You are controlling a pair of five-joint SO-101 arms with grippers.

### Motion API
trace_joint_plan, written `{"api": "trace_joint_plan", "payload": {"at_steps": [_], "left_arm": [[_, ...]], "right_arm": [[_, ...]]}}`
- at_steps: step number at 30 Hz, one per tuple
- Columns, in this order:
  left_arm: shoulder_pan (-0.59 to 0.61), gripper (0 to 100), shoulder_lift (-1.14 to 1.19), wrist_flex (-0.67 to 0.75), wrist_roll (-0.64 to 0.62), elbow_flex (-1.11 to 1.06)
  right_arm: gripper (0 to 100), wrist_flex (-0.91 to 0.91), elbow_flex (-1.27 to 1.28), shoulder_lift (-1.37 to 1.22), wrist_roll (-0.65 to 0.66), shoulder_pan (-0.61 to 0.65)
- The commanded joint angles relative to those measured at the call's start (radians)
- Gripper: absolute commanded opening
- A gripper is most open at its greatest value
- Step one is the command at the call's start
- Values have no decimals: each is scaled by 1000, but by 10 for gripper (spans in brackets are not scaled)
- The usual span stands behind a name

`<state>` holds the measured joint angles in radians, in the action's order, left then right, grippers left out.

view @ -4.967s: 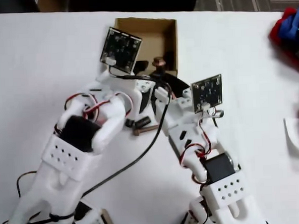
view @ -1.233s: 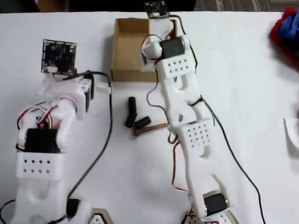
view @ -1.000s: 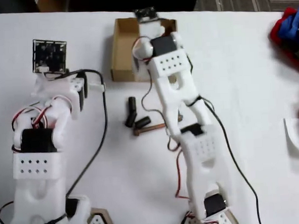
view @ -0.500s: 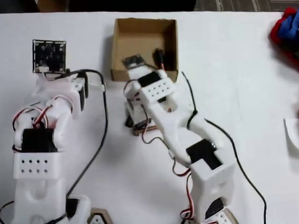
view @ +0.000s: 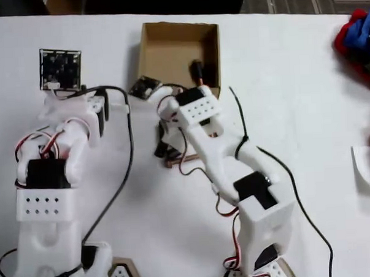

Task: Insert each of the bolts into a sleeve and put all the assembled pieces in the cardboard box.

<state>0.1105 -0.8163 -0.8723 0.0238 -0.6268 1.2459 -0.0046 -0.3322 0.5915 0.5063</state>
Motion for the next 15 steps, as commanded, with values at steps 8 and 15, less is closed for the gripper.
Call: {"api": "trace_joint_plan", "payload": {"at_steps": [8,15], "left_arm": [[6,128,-26,8,-11,44],[6,128,-26,8,-11,45]], "right_arm": [[233,84,-3,59,298,45],[231,79,-17,-77,342,51]]}}
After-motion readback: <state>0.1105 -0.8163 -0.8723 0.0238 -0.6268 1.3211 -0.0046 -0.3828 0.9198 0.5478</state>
